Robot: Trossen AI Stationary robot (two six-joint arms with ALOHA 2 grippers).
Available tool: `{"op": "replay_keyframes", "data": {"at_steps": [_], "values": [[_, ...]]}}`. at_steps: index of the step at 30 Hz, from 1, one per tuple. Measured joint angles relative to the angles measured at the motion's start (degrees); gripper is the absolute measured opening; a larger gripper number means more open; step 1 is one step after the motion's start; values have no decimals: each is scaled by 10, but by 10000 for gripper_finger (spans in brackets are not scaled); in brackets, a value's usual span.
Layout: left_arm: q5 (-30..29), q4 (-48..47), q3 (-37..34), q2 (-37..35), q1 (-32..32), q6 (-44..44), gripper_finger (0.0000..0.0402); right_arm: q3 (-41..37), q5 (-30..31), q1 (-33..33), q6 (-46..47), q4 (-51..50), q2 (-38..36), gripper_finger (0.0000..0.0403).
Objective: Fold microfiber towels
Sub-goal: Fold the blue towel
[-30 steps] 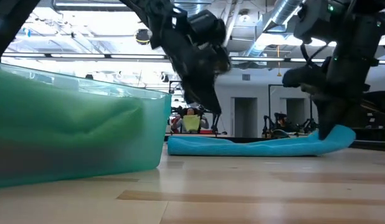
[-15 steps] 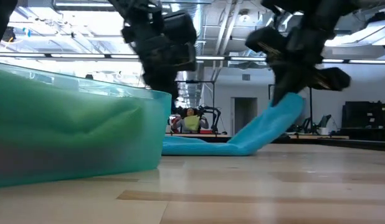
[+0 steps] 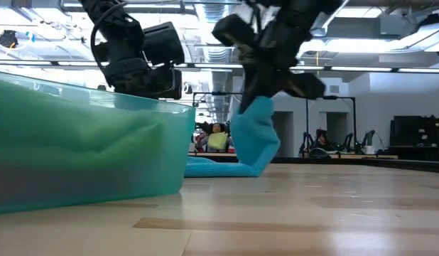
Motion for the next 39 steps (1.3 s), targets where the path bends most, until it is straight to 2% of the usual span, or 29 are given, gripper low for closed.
{"op": "replay_keyframes", "data": {"at_steps": [12, 17, 21, 29, 34, 39], "values": [[-16, 5, -25, -2, -16, 17, 0, 174, -31, -15, -72, 14, 136, 22], [-21, 10, -25, -2, -16, 22, 0, 204, -69, -9, -77, 43, 189, 27], [-20, 8, -25, -2, -16, 27, 0, 220, -78, -1, -83, 64, 216, 27], [-27, -21, -25, -2, -13, 52, 0, 219, -78, 3, -99, 107, 227, 39], [-27, -22, -24, -2, -13, 52, 0, 219, -78, 3, -107, 97, 227, 70], [-28, -22, -24, -2, -13, 61, 0, 219, -78, 3, -116, 106, 227, 135]]}}
